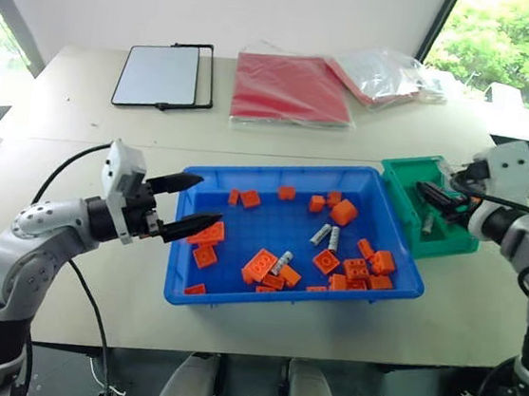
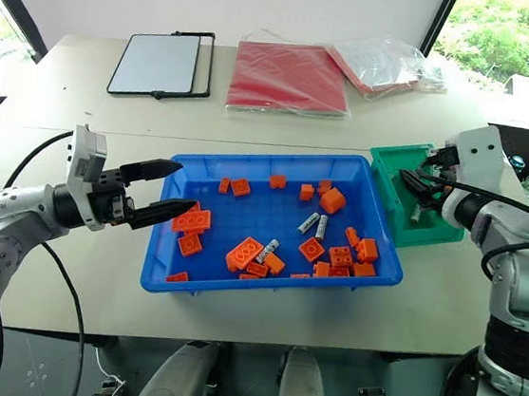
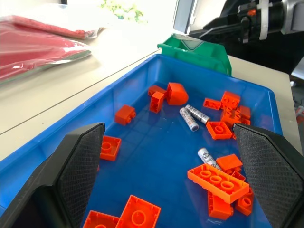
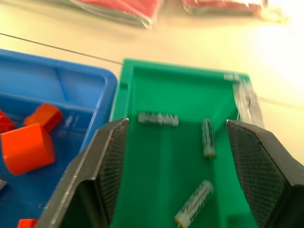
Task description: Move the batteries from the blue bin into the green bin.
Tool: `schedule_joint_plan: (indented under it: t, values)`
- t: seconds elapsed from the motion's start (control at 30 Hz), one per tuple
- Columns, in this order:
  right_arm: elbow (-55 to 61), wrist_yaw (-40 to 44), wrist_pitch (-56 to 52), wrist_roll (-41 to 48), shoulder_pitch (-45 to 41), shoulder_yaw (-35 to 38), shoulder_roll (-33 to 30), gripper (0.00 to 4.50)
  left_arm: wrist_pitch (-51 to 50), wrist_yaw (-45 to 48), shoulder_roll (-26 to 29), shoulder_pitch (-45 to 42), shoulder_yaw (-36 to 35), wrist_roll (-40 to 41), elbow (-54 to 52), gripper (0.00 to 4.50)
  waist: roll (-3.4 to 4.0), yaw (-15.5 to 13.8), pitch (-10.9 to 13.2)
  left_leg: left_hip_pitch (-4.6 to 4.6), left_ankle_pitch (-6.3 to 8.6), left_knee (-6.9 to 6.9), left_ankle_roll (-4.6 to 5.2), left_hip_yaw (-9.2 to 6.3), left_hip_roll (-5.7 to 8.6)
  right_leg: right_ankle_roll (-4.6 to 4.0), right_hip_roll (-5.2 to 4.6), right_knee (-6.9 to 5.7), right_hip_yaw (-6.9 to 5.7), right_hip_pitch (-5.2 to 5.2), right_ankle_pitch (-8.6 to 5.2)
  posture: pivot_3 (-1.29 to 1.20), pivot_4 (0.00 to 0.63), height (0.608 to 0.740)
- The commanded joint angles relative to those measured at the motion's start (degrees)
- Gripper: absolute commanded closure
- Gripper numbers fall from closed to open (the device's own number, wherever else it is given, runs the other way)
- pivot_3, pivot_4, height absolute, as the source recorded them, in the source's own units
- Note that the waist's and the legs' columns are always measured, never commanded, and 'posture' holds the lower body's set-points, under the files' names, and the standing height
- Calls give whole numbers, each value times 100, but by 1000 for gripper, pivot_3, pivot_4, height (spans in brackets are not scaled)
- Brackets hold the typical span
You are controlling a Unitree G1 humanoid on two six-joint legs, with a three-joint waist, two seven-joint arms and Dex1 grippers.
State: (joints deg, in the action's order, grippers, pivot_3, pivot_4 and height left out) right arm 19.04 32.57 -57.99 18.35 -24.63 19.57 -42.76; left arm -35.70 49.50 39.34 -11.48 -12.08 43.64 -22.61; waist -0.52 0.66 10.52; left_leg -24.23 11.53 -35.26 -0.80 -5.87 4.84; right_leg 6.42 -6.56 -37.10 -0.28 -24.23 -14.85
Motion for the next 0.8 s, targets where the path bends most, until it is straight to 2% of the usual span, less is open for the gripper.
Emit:
schedule_joint_plan:
  t: [0.03,0.13,0.23,0.37,0.43,0.6,0.8]
  values:
    - [678,1197,504,774,56,-196,-367,1113,-62,119,107,100,-70,199,-272,0,0,15,0,0,0,0,1,0,-2,0,1,1,0,0,0,0,150,731]
    - [611,1821,888,847,-89,-920,-575,1113,-75,259,200,177,-21,218,-362,0,-2,26,1,1,2,-1,3,1,-10,0,7,3,-1,1,0,0,150,731]
    - [271,2342,1512,551,-392,-1794,-636,1113,-52,302,209,202,16,191,-394,0,-3,14,1,2,2,-8,3,2,-11,-6,6,5,-1,5,-3,0,150,731]
    - [-1276,3109,3109,-472,-1321,-3301,-205,1113,-136,276,201,77,26,261,-419,0,-10,31,6,4,2,-13,3,5,-13,-14,8,10,0,9,-8,0,150,731]
    - [-2109,3530,3978,-875,-1647,-3768,-13,1113,-205,278,249,56,-24,349,-457,0,-13,33,7,8,2,-13,2,7,-14,-3,12,10,-1,10,-1,0,150,731]
    - [-3953,4440,5977,-1467,-2297,-4382,515,1113,-263,354,425,163,-153,496,-583,0,-21,13,14,4,2,-6,0,4,-11,-1,13,9,-1,8,1,0,150,731]
    - [-5443,4792,7403,-1862,-2743,-4532,1055,1113,-187,372,590,375,-313,451,-667,0,-21,35,15,7,0,-4,-6,4,-11,-2,15,4,0,5,3,0,150,731]
